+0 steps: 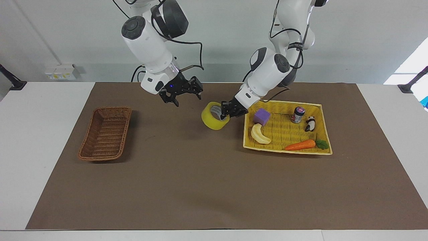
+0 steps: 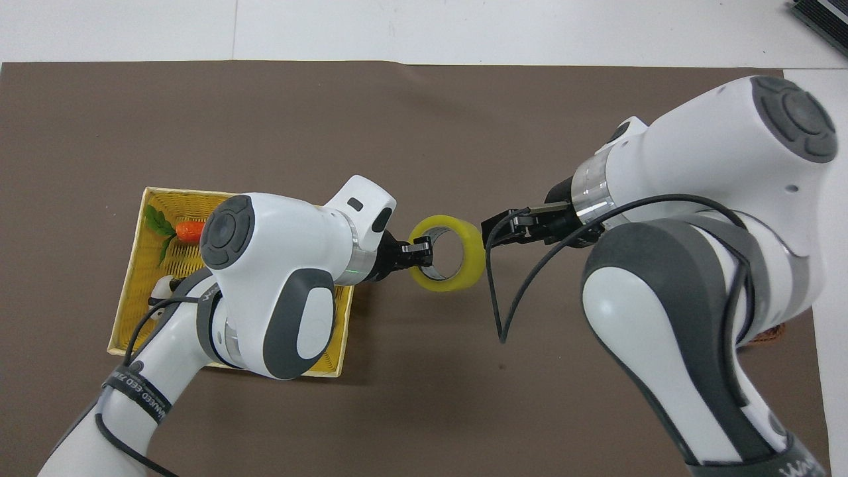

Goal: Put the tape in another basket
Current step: 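Grasp the tape with the right gripper and open the left gripper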

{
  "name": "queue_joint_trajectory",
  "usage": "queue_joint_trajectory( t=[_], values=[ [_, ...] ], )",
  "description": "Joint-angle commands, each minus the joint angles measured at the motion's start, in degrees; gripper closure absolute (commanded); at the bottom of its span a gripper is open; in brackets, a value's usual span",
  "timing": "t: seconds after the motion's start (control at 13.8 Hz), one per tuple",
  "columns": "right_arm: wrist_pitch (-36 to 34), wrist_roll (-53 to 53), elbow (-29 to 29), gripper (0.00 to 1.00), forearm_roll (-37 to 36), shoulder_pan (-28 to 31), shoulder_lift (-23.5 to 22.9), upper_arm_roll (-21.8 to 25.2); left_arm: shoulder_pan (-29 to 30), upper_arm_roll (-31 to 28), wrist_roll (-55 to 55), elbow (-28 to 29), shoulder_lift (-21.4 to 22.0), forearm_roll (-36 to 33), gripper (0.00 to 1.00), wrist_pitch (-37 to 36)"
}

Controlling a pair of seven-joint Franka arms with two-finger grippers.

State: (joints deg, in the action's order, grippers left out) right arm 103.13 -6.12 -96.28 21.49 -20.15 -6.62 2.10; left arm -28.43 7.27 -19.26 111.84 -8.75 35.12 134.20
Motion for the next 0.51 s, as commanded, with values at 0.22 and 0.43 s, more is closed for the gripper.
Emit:
queue_joint_trajectory(
  t=[0.22, 0.43],
  values=[
    [6.72, 10.86, -8.74, 0.0, 6.54, 0.38, 1.17, 0.28, -1.8, 2.13, -1.13, -1.18, -0.21, 4.16, 1.0, 7.11],
    [6.91, 16.56, -9.88, 0.0, 6.55, 0.55, 1.61, 0.36, -1.71, 3.18, -1.22, -2.77, -1.01, 4.78, 1.0, 7.91]
  ],
)
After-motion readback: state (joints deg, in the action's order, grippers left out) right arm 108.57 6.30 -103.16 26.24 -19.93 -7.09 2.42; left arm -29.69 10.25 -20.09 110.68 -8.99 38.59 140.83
